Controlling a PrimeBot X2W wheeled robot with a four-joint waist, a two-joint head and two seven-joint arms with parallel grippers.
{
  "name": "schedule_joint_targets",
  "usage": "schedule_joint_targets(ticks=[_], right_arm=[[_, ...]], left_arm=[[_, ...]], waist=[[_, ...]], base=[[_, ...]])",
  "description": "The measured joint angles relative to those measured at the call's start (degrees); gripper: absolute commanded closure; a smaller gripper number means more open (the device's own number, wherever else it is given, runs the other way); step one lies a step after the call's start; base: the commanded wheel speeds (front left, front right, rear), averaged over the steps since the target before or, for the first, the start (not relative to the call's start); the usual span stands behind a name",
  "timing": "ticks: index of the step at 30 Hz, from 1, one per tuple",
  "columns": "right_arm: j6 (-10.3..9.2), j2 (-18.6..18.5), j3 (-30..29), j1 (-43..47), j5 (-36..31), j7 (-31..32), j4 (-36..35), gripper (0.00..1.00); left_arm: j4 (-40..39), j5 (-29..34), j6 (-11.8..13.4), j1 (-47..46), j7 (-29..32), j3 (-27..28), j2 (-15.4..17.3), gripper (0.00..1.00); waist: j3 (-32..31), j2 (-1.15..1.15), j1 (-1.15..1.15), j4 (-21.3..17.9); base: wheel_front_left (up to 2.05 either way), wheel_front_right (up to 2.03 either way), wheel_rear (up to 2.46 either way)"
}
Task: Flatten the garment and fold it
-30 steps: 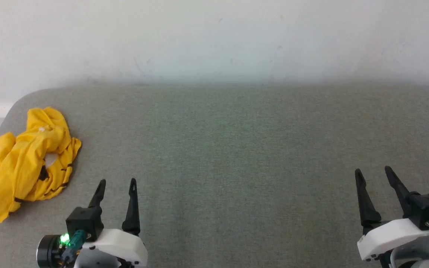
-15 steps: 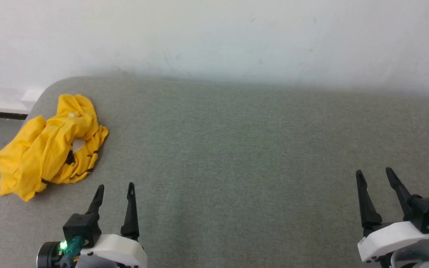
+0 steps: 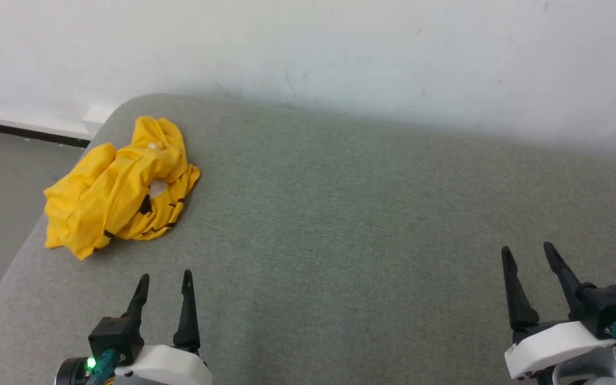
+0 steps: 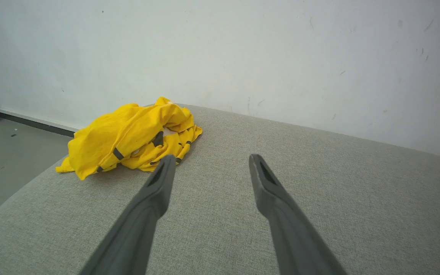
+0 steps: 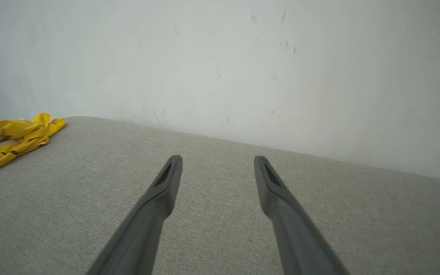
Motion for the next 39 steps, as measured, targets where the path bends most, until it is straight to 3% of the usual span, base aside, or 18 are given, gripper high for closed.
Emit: schedule_joint_targets(ticks=[19,39], right_arm=[[0.0,0.0,4.2,-0.1,0.6,-2.3,3.0,0.0],[0.0,0.0,5.1,-0.1,2.0,-4.7,5.2,0.0]], left_arm=[[1.0,-2.6,1.0,1.9,-2.3,0.0,0.0,0.0],[2.1,-4.8,2.0,3.6,-4.6,-0.1,0.0,0.0]], waist=[[-0.8,0.0,0.0,8.4],[-1.4,0.0,0.0,14.7]], base=[[0.0,0.0,0.0],[0.0,0.0,0.0]])
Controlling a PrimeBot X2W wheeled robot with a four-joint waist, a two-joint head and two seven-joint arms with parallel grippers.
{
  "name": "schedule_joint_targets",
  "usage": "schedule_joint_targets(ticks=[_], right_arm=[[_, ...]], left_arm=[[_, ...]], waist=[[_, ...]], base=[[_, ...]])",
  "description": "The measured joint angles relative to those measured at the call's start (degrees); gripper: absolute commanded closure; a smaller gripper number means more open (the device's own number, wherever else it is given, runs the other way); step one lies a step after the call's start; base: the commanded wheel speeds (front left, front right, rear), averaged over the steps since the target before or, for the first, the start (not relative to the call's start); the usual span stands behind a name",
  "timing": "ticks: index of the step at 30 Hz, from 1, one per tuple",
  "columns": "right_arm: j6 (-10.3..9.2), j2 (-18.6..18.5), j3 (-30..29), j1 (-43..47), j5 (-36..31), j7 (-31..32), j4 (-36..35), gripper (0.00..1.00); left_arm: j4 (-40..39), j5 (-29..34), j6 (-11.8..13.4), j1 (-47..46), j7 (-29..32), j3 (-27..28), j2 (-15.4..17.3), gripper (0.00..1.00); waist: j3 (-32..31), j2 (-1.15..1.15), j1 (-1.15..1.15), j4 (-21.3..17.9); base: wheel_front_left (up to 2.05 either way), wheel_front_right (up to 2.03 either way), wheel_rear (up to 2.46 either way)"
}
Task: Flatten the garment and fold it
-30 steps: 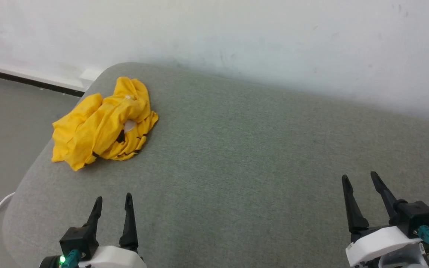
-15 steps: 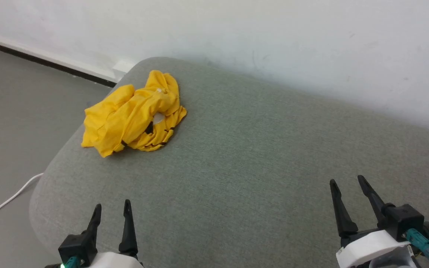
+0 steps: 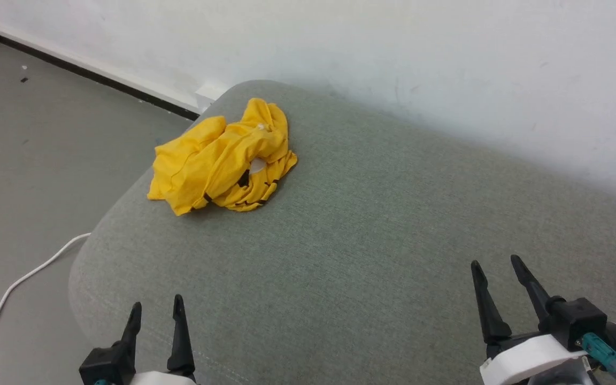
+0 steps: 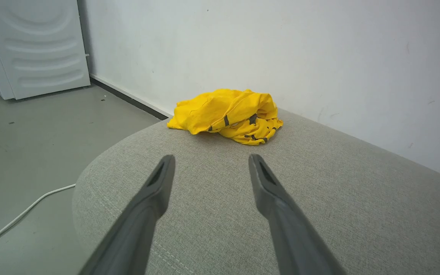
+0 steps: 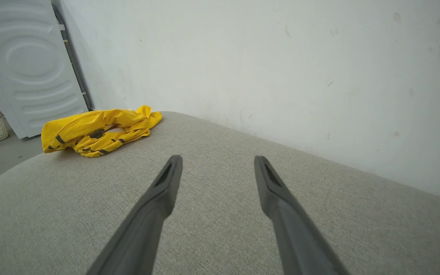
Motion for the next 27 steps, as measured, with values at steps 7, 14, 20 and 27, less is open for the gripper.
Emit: schedule_joint_targets(ticks=[7,14,20,27], right_arm=[[0.0,0.0,0.0,0.0,0.1,-0.6,0.6,0.0],[0.0,0.0,0.0,0.0,0.5,-1.5,1.3,0.0],[0.0,0.0,0.0,0.0,0.5,-1.5,1.3,0.0],[0.0,0.0,-0.1,0.0,0.2,-1.5,1.2,0.0]], left_arm=[[0.2,-0.7,0.5,0.2,-0.9,-0.1,0.0,0.0],[0.4,-1.6,0.9,1.1,-1.7,-0.2,0.0,0.0],[0.4,-1.6,0.9,1.1,-1.7,-0.4,0.0,0.0],[-0.5,-2.3,1.4,1.1,-1.7,-0.4,0.0,0.0]], waist=[[0.0,0.0,0.0,1.4],[0.0,0.0,0.0,2.9],[0.4,0.0,0.0,2.9],[1.0,0.0,0.0,2.7]], base=[[0.0,0.0,0.0],[0.0,0.0,0.0],[0.0,0.0,0.0],[0.0,0.0,0.0]])
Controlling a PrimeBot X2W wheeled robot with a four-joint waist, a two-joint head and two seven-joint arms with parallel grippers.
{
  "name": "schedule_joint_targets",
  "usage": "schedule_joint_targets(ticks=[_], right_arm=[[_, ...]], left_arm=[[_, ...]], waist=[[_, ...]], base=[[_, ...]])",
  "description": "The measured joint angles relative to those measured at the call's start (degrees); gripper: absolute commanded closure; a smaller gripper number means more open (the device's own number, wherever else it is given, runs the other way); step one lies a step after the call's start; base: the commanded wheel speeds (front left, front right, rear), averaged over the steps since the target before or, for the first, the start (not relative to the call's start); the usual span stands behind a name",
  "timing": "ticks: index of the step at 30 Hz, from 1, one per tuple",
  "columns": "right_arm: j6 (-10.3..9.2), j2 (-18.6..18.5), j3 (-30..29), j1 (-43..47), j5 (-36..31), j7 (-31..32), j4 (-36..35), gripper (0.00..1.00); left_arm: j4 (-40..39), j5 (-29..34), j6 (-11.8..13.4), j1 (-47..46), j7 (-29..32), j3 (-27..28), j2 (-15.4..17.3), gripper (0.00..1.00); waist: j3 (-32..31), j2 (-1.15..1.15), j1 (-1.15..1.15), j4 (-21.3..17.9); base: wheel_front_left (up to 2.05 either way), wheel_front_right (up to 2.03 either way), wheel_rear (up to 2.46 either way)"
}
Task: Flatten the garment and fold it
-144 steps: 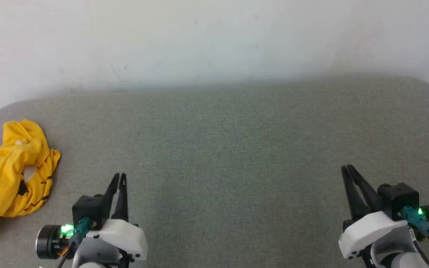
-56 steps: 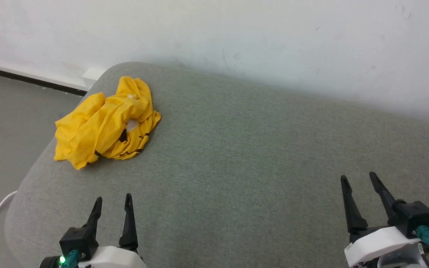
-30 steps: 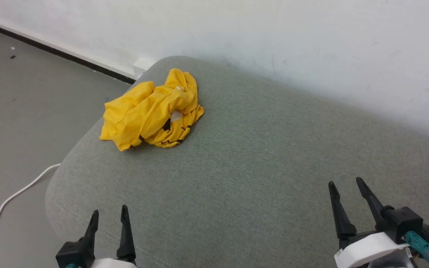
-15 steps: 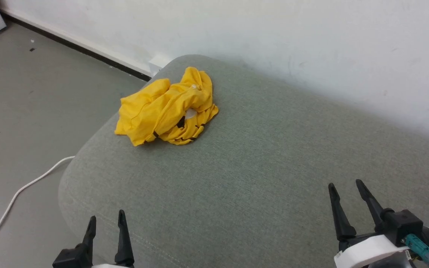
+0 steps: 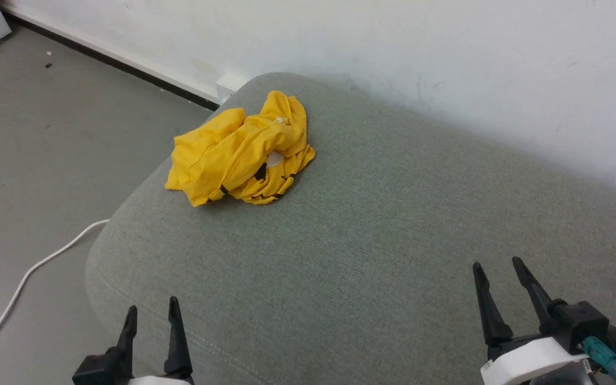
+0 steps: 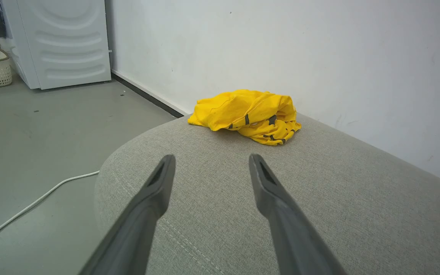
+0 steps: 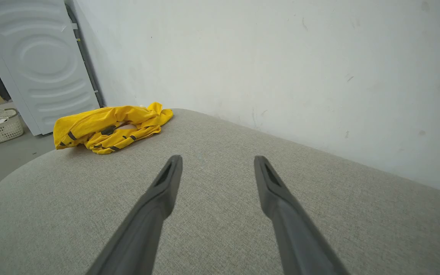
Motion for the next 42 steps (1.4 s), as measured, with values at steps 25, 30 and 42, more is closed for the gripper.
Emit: schedule_joint_targets(ticks=[25,30,42], right_arm=[[-0.01,-0.7,1.5,-4.5,-7.2,11.8,-19.5,0.0],[-0.01,-3.4,1.9,-6.6,-7.2,15.2,-25.1,0.0],[-0.01,-6.4,2.2,-11.0,-6.1,19.2,-30.9,0.0]], left_arm=[[0.0,-5.9,-7.5,-47.9,25.9,5.5,17.2,0.0],[6.2,-6.7,-8.2,-53.5,29.6,5.4,19.3,0.0],[20.4,-12.0,-12.5,-57.9,37.4,1.5,21.3,0.0]], waist=[[11.6,0.0,0.01,-2.3],[16.6,0.0,0.01,-4.1],[28.1,0.0,0.01,-9.4]], base=[[0.0,0.0,0.0],[0.0,0.0,0.0],[0.0,0.0,0.0]])
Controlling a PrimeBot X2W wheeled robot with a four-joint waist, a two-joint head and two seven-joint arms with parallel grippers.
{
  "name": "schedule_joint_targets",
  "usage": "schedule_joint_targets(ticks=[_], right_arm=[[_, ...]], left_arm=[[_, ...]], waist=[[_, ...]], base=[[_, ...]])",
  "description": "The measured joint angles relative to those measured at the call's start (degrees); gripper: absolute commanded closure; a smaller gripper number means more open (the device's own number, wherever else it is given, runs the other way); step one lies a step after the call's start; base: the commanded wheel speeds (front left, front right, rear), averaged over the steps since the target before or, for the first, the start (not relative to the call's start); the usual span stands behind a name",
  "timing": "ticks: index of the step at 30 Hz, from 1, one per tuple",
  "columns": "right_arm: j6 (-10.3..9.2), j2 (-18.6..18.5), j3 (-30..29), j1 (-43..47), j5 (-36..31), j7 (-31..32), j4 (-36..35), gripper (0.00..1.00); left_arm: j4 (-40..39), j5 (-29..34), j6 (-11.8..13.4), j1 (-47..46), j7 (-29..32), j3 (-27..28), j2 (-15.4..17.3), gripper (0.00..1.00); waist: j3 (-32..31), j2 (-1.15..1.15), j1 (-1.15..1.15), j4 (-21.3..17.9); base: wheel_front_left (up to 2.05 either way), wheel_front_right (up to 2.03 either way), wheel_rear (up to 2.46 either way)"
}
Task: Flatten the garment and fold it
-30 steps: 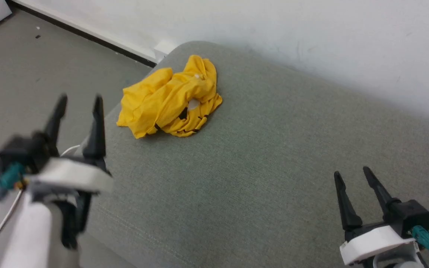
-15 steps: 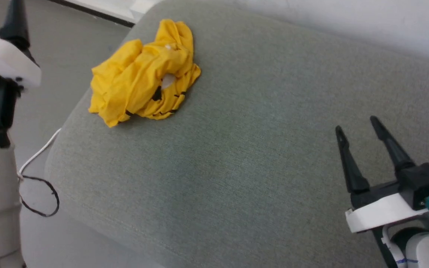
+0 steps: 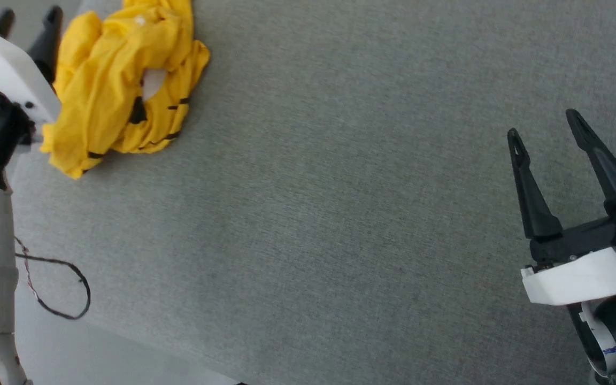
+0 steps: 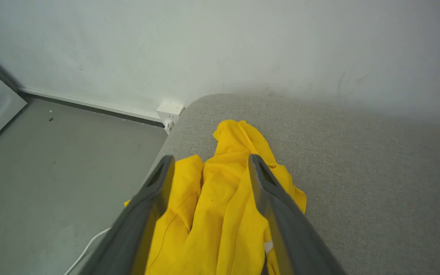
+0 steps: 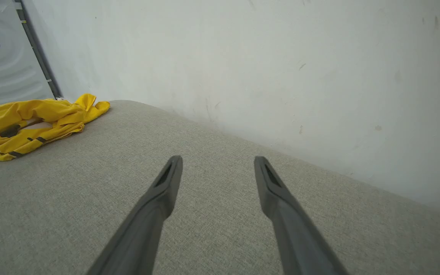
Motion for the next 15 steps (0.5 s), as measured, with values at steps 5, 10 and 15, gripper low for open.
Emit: schedule_joint_targets(ticks=[5,10,15], right_arm=[[0.0,-0.2,0.2,-0.8,0.4,0.5,-0.1,0.0],[0.0,-0.1,-0.1,-1.5,0.9,0.5,-0.3,0.0],[0.0,-0.1,-0.1,-1.8,1.1,0.5,-0.1,0.0]], left_arm=[[4.4,0.9,-0.2,0.0,3.1,-3.0,1.4,0.0],[8.9,1.3,-0.1,0.1,4.9,-3.6,2.0,0.0],[11.6,1.5,-0.1,0.1,5.7,-4.5,2.5,0.11]], waist=[[3.5,0.0,0.0,-2.2],[6.0,0.0,-0.01,-4.4],[7.6,0.0,-0.01,-6.1]], base=[[0.0,0.0,0.0],[0.0,0.0,0.0],[0.0,0.0,0.0]])
